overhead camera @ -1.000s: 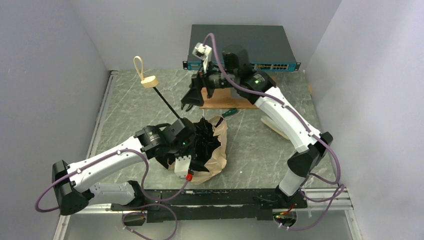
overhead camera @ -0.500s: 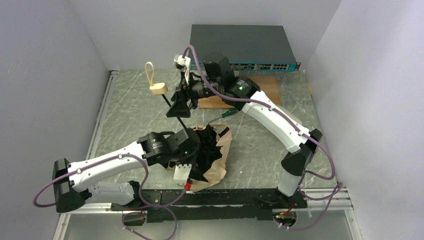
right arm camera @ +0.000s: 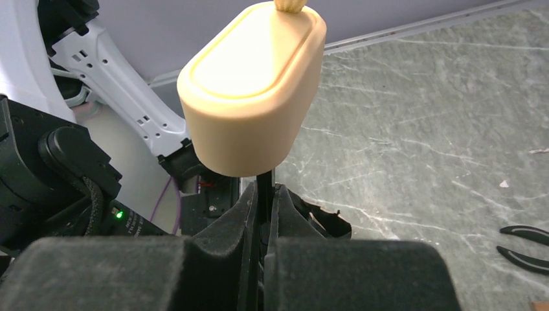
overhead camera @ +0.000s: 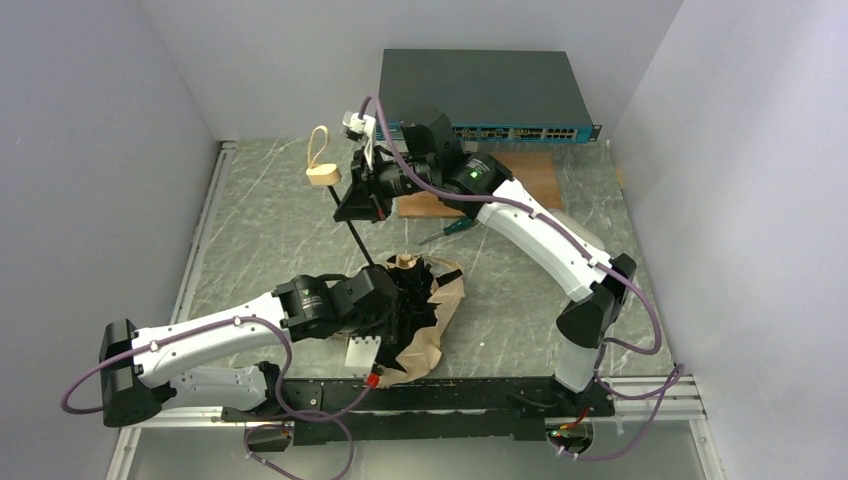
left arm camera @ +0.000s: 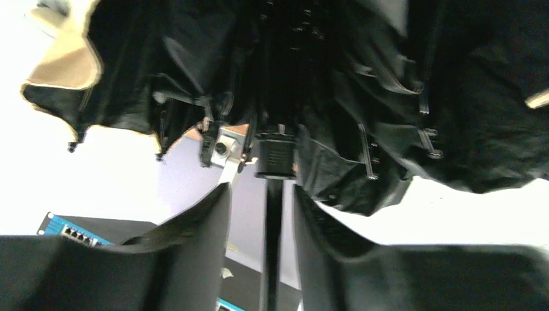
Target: Open the umbrella
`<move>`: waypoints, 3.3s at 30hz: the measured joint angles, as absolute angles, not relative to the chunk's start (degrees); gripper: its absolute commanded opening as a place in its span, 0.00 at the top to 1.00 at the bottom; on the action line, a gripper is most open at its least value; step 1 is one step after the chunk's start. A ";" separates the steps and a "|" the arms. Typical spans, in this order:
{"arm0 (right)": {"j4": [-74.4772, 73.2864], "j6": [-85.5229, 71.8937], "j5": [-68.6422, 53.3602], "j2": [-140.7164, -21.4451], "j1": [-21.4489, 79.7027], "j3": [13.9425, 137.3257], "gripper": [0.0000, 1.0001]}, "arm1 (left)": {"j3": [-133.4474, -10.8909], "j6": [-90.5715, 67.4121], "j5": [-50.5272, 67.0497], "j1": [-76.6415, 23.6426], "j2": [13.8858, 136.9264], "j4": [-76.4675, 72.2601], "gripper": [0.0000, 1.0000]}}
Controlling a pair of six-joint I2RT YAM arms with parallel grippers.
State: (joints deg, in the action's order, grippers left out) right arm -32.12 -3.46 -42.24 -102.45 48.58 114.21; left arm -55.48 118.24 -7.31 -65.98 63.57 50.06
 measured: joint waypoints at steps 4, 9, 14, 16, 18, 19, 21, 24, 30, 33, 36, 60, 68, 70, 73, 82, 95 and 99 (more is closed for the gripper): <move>-31.99 -3.01 -41.63 -102.43 47.72 115.15 1.00 | -55.48 115.68 -8.62 -66.39 63.57 48.21 0.29; -30.63 -3.90 -40.34 -99.90 44.38 112.81 1.00 | -57.34 106.85 -9.96 -66.04 64.75 48.73 0.13; -28.62 -3.81 -37.95 -89.76 41.41 102.54 1.00 | -62.06 95.35 -6.24 -64.12 62.85 47.24 0.00; -27.22 -3.27 -37.08 -85.10 41.30 98.30 1.00 | -62.61 91.46 -3.53 -62.59 59.99 46.02 0.00; -26.11 -2.63 -36.27 -81.25 41.41 95.46 1.00 | -63.72 86.50 -0.25 -61.01 57.04 45.60 0.00; -25.45 -2.44 -35.83 -79.31 41.43 94.15 1.00 | -64.69 83.90 1.63 -60.05 55.79 45.58 0.00; -23.59 -1.93 -34.96 -75.99 41.58 91.92 1.00 | -66.89 77.97 5.72 -57.63 53.98 45.23 0.00; -20.27 -0.14 -33.41 -71.20 41.82 88.44 1.00 | -69.67 66.35 12.93 -52.49 51.92 43.16 0.00; -8.36 6.70 -24.82 -60.18 44.21 70.78 1.00 | -70.94 39.20 24.43 -38.09 53.30 37.36 0.00; -2.31 10.48 -20.47 -57.23 45.23 60.14 1.00 | -68.90 27.18 30.92 -29.82 55.61 31.99 0.00; 0.16 11.99 -18.11 -57.34 45.91 55.79 1.00 | -62.19 21.80 36.71 -25.43 56.34 26.41 0.00; 1.17 8.27 -11.92 -63.77 46.33 69.54 1.00 | -45.69 16.56 30.74 -38.94 67.35 -11.90 0.63; -3.05 4.99 -9.93 -67.55 46.19 79.61 1.00 | -44.23 13.56 28.16 -38.26 69.45 -18.11 0.76; -4.16 4.29 -9.85 -69.08 46.11 82.43 1.00 | -42.76 13.37 28.18 -37.43 69.08 -19.03 0.72; -3.95 3.18 -10.31 -70.19 46.13 86.04 1.00 | -39.99 13.30 28.10 -35.90 69.14 -16.86 0.64; -3.27 3.03 -12.49 -66.89 46.22 83.37 1.00 | -41.78 17.61 27.77 -35.29 58.81 -7.66 0.50; -3.55 2.37 -16.88 -68.42 46.22 77.19 1.00 | -48.31 17.89 27.18 -42.11 60.12 -9.72 0.55; -3.73 1.45 -16.86 -69.38 46.22 78.50 1.00 | -45.23 16.95 25.63 -42.04 63.09 -10.87 0.57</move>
State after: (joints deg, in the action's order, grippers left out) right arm -3.73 1.45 -16.86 -69.38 46.22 78.50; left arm -45.23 16.95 25.63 -42.04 63.09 -10.87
